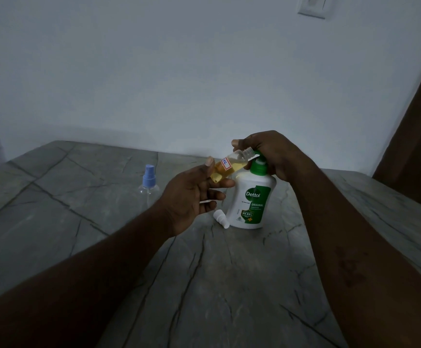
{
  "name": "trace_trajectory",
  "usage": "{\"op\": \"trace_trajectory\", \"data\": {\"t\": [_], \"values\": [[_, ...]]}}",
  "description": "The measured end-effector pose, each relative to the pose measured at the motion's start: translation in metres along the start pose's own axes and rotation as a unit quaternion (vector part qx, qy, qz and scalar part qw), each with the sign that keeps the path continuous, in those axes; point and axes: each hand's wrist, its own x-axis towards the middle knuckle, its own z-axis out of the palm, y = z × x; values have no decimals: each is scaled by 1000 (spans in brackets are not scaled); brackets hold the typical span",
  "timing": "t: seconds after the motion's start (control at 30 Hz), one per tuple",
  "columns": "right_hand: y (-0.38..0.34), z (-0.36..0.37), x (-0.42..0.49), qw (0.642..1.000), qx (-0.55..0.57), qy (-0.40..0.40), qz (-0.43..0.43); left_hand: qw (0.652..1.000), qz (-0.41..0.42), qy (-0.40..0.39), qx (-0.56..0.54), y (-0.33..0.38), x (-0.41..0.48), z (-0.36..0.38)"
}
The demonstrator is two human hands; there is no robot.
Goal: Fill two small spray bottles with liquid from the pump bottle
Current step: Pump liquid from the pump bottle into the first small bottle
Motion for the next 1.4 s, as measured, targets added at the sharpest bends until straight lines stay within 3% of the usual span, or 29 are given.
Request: {"op": "trace_trajectory", "data": {"t": [0.5, 0.77, 1.13, 1.4], "values": [[2, 2, 4, 1000, 25, -14, 6, 1000, 1, -1, -2, -2, 0, -1], [-3, -3, 4, 999, -31, 21, -17, 1000, 9, -5, -11, -1, 0, 1], [7, 0, 10, 1000, 5, 6, 11, 1000, 8, 1, -6, -1, 0, 1], [-2, -5, 4, 999, -26, 4, -21, 1000, 11, -6, -16, 0, 0, 1]]}}
